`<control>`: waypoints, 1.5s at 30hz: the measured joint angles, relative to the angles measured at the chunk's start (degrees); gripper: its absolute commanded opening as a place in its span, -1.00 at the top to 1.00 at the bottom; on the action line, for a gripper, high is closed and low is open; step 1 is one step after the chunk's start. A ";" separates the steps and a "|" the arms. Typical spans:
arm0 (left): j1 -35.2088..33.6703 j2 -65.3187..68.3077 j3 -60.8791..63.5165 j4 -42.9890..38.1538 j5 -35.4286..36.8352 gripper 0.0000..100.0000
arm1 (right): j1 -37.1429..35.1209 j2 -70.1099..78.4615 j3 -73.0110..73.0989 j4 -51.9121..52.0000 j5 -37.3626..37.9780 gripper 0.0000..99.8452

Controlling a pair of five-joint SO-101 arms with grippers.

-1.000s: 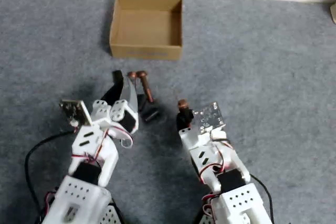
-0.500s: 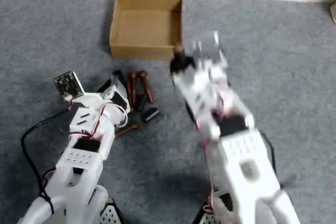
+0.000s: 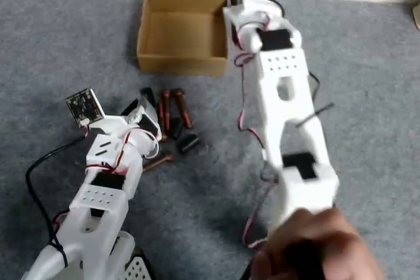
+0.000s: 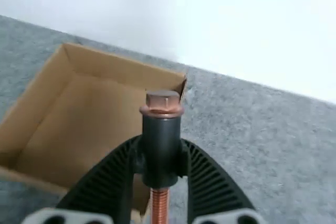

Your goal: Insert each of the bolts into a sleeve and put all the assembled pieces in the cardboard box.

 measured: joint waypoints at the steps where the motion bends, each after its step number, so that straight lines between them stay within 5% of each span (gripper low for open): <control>1: 0.00 0.00 0.00 0.00 0.00 0.99 | 0.00 3.60 -3.96 0.70 0.00 0.99; 9: 0.09 0.00 0.00 0.00 0.00 0.99 | 0.00 25.41 -29.98 7.12 0.00 0.99; 19: 0.00 0.00 0.00 0.00 0.00 0.99 | -0.09 35.25 -50.99 18.02 -5.45 0.99; 45: 0.00 0.00 0.00 0.00 0.00 0.99 | -0.70 43.16 -53.45 13.01 -6.95 0.99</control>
